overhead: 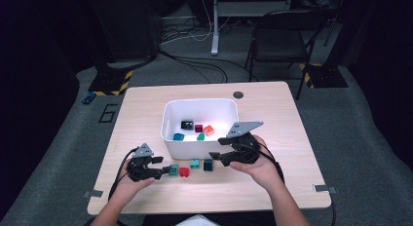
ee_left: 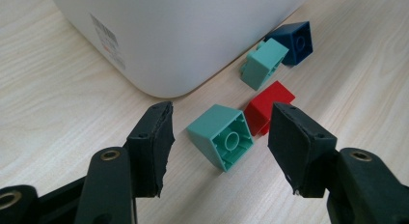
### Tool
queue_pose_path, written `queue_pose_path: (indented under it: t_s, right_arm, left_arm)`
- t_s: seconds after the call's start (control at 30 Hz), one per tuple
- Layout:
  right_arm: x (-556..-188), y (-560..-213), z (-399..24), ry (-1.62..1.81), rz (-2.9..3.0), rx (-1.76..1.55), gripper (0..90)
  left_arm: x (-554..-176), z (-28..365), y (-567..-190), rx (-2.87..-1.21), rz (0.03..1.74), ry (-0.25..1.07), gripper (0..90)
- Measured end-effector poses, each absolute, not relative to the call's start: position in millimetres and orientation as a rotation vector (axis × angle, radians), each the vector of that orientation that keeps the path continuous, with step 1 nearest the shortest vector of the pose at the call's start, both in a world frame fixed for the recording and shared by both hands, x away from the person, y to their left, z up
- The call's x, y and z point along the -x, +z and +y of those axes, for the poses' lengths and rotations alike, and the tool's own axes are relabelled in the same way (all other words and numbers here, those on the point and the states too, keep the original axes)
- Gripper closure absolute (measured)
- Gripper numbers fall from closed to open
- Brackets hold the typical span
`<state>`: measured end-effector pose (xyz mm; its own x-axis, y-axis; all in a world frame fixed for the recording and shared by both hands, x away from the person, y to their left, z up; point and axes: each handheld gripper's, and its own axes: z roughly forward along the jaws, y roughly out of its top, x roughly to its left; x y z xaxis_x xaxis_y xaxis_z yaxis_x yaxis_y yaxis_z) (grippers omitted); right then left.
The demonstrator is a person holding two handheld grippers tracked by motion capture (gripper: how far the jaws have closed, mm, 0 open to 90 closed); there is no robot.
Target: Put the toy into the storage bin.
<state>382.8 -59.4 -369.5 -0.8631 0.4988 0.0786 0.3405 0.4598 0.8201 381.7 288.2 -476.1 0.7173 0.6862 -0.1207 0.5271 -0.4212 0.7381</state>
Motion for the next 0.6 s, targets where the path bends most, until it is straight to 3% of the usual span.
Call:
queue_pose_path:
  t_s: [0.6]
  right_arm:
    - [-385,-372,-62,1.374,2.508,-0.752,39.5]
  left_arm:
    - [-386,271,-497,-2.171,0.973,0.229,41.7]
